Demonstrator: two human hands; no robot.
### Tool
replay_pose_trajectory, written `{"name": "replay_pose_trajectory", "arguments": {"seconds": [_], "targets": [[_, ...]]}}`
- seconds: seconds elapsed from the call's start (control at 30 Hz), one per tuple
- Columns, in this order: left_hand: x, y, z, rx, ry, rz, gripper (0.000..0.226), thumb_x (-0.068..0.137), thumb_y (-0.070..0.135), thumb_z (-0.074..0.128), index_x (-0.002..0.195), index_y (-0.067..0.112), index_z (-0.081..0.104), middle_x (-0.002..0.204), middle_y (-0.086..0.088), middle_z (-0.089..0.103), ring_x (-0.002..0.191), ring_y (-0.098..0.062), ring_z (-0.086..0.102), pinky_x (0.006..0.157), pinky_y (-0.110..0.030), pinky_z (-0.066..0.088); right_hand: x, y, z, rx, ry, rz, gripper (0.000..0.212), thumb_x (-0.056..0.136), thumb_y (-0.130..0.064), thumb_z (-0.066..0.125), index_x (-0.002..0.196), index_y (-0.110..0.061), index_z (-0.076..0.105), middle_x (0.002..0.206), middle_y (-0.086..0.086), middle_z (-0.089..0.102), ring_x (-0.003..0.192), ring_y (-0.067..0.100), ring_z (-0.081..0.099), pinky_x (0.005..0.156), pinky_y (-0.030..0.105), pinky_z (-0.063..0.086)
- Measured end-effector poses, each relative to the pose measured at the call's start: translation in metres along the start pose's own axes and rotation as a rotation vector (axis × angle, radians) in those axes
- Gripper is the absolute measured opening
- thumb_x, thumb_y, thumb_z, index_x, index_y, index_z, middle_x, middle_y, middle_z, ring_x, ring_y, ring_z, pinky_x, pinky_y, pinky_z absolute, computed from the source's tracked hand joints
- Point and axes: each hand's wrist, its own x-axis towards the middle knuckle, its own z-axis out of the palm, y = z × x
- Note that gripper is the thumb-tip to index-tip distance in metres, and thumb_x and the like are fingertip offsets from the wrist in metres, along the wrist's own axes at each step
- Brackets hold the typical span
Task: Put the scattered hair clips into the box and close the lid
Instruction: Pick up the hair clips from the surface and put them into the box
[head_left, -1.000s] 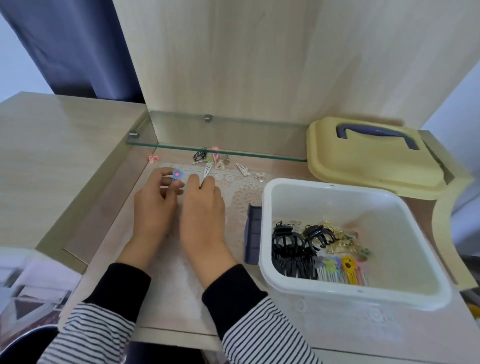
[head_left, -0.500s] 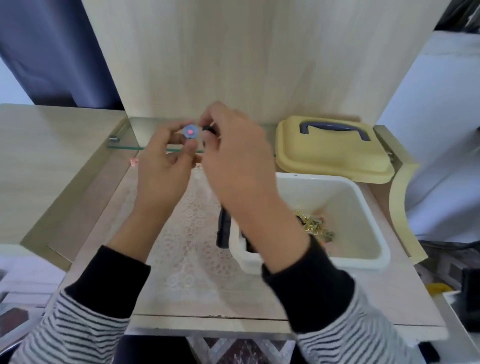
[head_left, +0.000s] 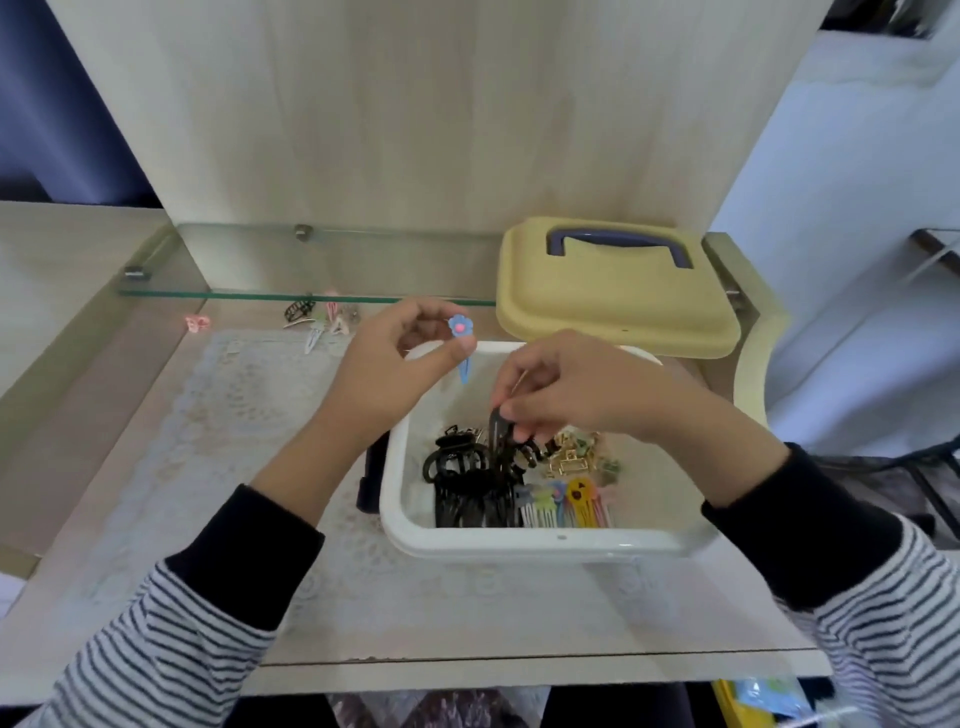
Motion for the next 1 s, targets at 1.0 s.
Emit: {"name": "replay_pose_trajectory", "arguments": {"seconds": [1.0], "targets": [[-0.009, 0.026, -0.004, 0.310, 0.063, 0.053, 0.020, 0.077, 0.025, 0.076, 0.090, 0.034, 0.065, 0.091, 0.025, 0.066, 0.084, 0.003, 0.060, 0.076, -0.014, 0.043, 0.004, -0.002, -0.005, -0.461, -0.139, -0.122, 0.020, 0.089, -0.026, 0.062, 0.104, -0.037, 0.070, 0.086, -0.016, 0.064, 0.078, 0.003, 0.061, 0.074, 0.021, 0.048]]}}
